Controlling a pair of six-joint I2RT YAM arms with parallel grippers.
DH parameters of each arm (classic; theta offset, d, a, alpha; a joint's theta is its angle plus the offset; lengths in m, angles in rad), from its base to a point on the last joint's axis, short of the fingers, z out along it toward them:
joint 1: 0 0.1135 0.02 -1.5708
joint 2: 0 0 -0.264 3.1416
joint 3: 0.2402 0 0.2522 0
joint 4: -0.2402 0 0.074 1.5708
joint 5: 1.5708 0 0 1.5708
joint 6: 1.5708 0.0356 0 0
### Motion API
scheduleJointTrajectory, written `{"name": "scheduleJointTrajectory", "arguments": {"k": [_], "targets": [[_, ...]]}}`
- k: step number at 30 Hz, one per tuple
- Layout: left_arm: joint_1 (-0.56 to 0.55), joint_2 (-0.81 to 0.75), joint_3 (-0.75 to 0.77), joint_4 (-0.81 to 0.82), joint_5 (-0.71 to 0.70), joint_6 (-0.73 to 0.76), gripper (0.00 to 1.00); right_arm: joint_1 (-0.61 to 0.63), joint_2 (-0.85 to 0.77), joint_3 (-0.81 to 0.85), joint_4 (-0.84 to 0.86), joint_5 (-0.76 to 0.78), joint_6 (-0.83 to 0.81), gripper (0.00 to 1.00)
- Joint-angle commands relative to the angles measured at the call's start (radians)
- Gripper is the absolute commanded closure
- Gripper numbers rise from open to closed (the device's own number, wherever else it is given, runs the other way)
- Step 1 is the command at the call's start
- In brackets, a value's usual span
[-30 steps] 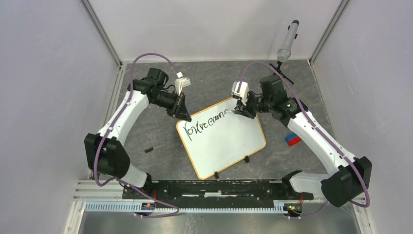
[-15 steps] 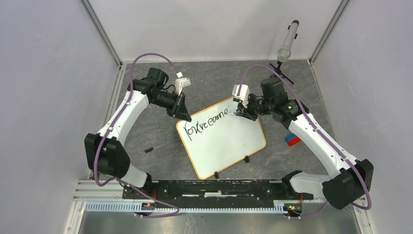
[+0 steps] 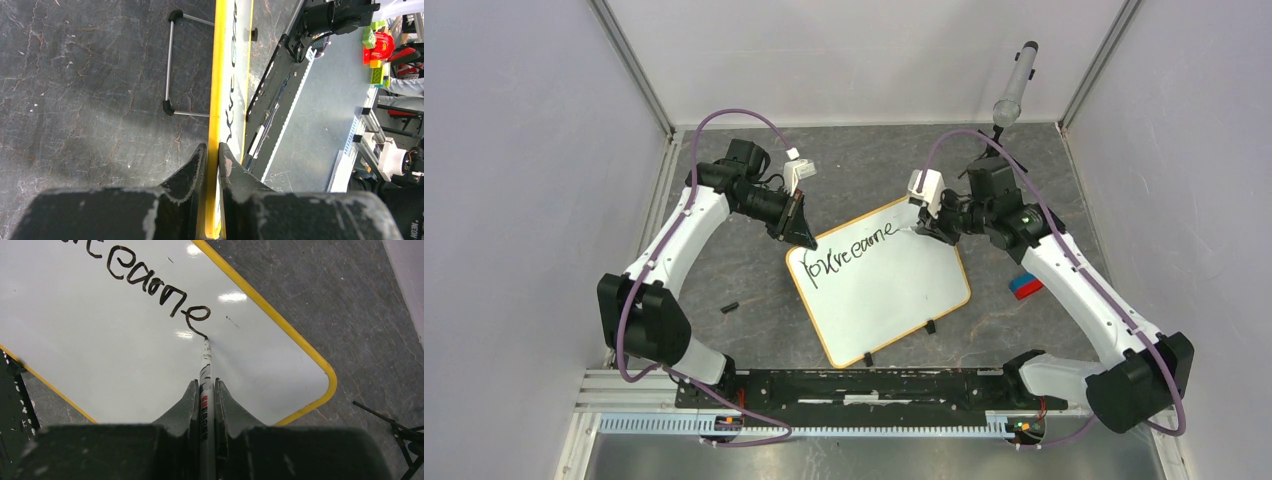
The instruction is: Write a sentence on the whiteboard
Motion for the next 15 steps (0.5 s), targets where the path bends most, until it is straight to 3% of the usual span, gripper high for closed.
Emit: {"name": "scheduleJointTrajectory", "arguments": {"k": [1,15], "targets": [[-0.007,-0.003,0.029,0.002,-0.004,0.043,0.98,-0.019,-0.019,0.045,0.017,0.01,-0.006,1.0],[-0.008,-0.003,0.027,0.003,-0.006,0.046,0.98,-0.023,0.007,0.055,0.058,-0.011,0.025,1.0]]}}
